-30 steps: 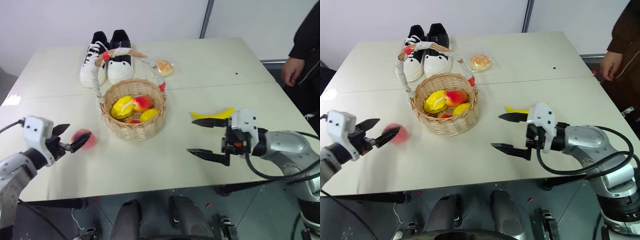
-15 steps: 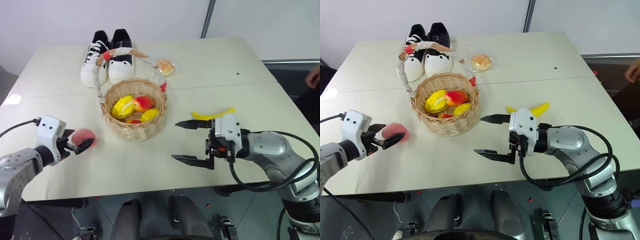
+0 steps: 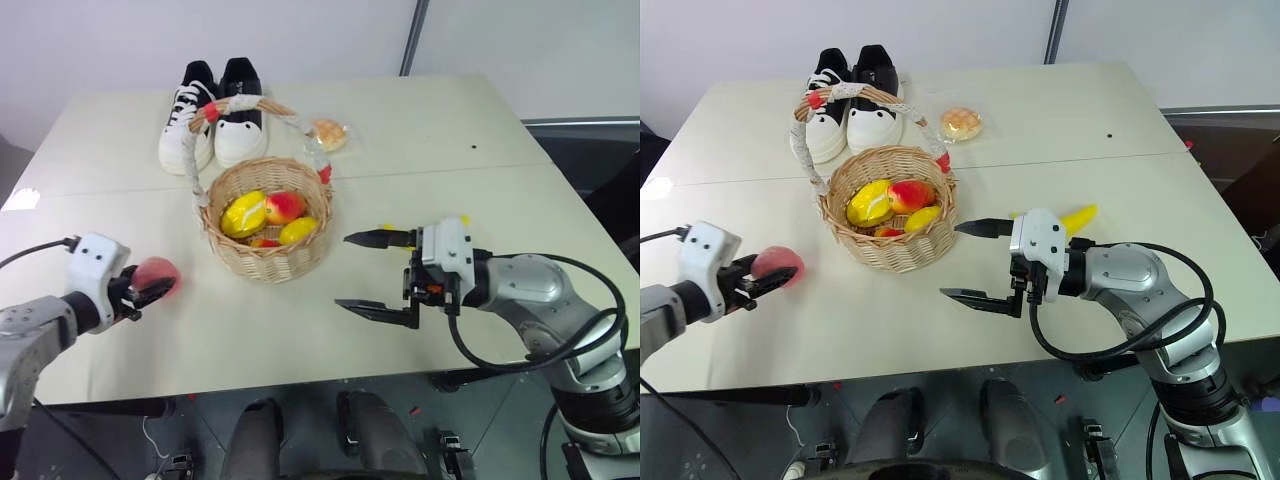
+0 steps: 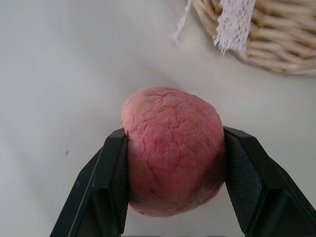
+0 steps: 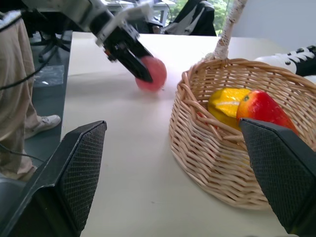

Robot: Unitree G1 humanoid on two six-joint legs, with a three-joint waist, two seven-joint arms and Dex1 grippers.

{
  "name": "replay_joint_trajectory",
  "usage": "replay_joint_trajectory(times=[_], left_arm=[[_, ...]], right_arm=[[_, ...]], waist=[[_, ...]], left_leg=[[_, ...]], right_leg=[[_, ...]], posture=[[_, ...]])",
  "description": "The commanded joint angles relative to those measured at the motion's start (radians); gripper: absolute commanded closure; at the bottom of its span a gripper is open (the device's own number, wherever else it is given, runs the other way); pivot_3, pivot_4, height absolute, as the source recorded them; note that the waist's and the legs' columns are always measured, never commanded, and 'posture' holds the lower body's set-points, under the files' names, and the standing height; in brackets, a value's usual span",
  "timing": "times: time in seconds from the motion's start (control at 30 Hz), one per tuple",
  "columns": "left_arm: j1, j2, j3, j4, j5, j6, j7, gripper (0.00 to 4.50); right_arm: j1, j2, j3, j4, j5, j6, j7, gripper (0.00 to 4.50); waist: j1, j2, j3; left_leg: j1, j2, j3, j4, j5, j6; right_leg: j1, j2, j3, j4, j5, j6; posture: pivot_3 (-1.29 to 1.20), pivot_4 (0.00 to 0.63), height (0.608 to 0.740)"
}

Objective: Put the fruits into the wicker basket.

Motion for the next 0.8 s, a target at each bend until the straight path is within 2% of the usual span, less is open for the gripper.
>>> replay_joint_trajectory(times=[0.03, 0.17, 0.3, 0.43, 0.6, 0.8], left_arm=[[-0.069, 0.036, 0.135, -0.139, -0.204, 0.078, -0.048, 2.15], [-0.245, 0.032, 0.032, -0.219, -0.309, 0.112, 0.032, 2.15], [-0.422, 0.011, -0.163, -0.192, -0.224, 0.102, 0.114, 2.15], [-0.488, -0.016, -0.298, -0.138, -0.152, 0.070, 0.107, 2.15], [-0.506, -0.018, -0.360, -0.095, -0.085, 0.015, 0.072, 0.08], [-0.479, -0.046, -0.340, -0.080, -0.111, -0.086, -0.058, 0.08]], right_arm=[[-0.031, -0.021, -0.053, 0.025, 0.000, -0.029, 0.018, 0.00], [-0.062, -0.038, -0.065, 0.080, -0.021, -0.047, 0.030, 0.00], [-0.082, -0.042, -0.068, 0.095, -0.035, -0.044, 0.018, 0.00], [-0.079, -0.041, -0.073, 0.085, -0.044, -0.035, -0.003, 0.00], [-0.050, -0.066, -0.089, 0.098, -0.098, -0.026, -0.056, 0.00], [-0.045, -0.148, -0.034, 0.311, -0.301, -0.134, -0.057, 0.00]], waist=[[0.006, -0.001, 0.000], [0.013, 0.000, 0.000], [0.021, -0.001, 0.000], [0.020, -0.001, 0.000], [0.024, 0.000, 0.000], [0.026, -0.001, 0.000]], left_leg=[[0.000, 0.000, 0.000, 0.000, 0.000, 0.000], [0.000, -0.002, 0.000, 0.002, 0.000, 0.000], [0.001, -0.002, 0.000, 0.002, 0.000, 0.000], [0.002, -0.002, 0.000, 0.001, 0.000, 0.000], [0.002, -0.001, 0.000, 0.000, 0.000, 0.000], [0.001, -0.002, 0.002, 0.003, 0.000, 0.000]], right_leg=[[0.000, 0.000, 0.000, 0.000, 0.000, 0.000], [0.002, -0.002, 0.000, 0.000, 0.000, 0.001], [0.003, 0.000, 0.000, 0.000, 0.000, 0.002], [0.002, 0.002, 0.001, 0.002, 0.002, 0.004], [0.002, 0.002, 0.000, 0.002, 0.002, 0.003], [0.002, 0.000, 0.001, 0.001, 0.001, 0.001]], posture=[[0.00, 0.150, 0.740], [0.00, 0.150, 0.740], [0.00, 0.150, 0.740], [0.00, 0.150, 0.740], [0.00, 0.150, 0.740], [0.00, 0.150, 0.740]])
